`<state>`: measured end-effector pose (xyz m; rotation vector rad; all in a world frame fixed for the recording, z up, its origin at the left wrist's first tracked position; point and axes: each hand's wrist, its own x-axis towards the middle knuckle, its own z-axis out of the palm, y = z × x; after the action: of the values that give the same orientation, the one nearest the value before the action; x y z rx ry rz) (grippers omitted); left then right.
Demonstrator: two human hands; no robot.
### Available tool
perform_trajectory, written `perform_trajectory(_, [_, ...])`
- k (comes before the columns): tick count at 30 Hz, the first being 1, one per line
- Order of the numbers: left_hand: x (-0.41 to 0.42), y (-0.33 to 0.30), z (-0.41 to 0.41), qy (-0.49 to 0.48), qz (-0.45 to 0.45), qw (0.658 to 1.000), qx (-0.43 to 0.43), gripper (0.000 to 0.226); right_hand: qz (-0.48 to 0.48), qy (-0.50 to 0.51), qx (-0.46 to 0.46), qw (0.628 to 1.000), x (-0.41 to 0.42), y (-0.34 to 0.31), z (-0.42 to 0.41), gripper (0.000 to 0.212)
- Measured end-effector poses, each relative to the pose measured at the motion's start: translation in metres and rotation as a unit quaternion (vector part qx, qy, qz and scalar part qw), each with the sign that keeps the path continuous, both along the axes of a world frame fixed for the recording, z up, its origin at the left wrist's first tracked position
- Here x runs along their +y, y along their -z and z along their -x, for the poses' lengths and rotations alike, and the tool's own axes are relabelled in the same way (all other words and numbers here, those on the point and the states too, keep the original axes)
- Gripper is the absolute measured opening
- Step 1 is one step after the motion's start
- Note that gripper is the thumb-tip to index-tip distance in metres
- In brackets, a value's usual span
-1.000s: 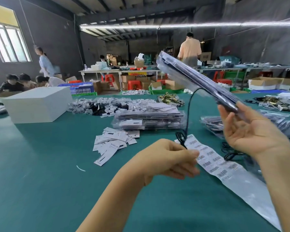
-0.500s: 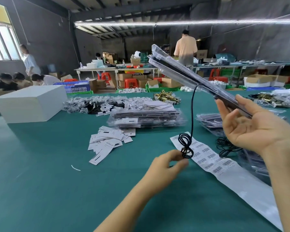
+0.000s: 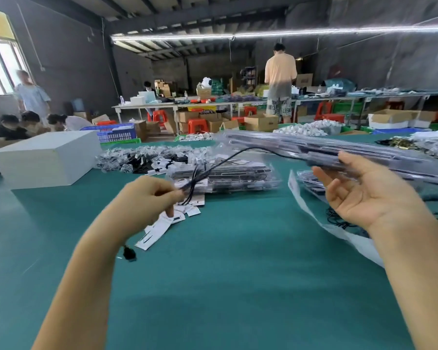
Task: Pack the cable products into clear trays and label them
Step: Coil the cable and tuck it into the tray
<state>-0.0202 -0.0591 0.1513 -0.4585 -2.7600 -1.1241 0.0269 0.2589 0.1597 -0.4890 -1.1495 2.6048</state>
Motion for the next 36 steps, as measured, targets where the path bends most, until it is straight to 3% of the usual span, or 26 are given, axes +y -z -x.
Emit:
perform_trajectory(4, [-0.015, -0.005, -0.003, -0.051, 0.111, 0.992, -0.016, 0.023, -0.025, -0.039, -0.042, 0.998, -0.008, 0.035, 0.021, 0.01])
perform_trajectory(11, [-0.014, -0.004, -0.005, -0.06, 0.164, 0.983, -0.053, 0.023, -0.03, -0.08, -0.151, 0.985, -0.03, 0.088, 0.04, 0.011])
perform_trajectory(22, [-0.015, -0.006, -0.009, -0.007, 0.151, 0.984, -0.098, 0.024, 0.119, -0.13, -0.201, 0.964, -0.067, 0.118, 0.041, 0.015])
perform_trajectory(26, [-0.011, -0.006, -0.011, 0.027, 0.106, 0.99, -0.088, 0.016, 0.149, -0.085, -0.202, 0.964, -0.058, 0.105, 0.044, 0.032])
perform_trajectory(32, [0.01, -0.002, -0.011, 0.066, 0.049, 0.995, -0.052, 0.006, 0.039, -0.057, -0.261, 0.963, -0.061, 0.087, 0.036, 0.025])
perform_trajectory(34, [0.022, 0.001, -0.011, 0.09, 0.049, 0.994, -0.046, 0.007, -0.041, -0.036, -0.227, 0.972, -0.069, 0.083, 0.032, 0.018])
perform_trajectory(36, [0.033, 0.006, -0.012, 0.105, 0.053, 0.992, -0.034, 0.009, -0.199, -0.003, -0.14, 0.97, -0.078, 0.081, 0.027, 0.007])
